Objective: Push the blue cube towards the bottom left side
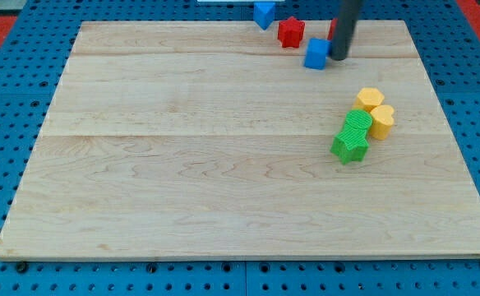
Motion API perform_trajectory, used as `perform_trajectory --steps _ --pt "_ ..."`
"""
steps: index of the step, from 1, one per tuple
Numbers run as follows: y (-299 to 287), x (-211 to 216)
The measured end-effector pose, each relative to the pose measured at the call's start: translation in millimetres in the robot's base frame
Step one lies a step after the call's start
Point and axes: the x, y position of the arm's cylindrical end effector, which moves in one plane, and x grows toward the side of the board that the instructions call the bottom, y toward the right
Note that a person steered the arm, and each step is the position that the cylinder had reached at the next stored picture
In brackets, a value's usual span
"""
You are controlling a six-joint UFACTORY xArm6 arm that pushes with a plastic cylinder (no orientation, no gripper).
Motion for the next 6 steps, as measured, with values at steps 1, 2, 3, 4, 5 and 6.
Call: perform_trajectory --steps 1,2,3,4,5,6 --pt "-55 21" --pt "-28 11" --pt "-20 -5" --pt "-20 -35" --pt "-62 -28" --pt "-127 10"
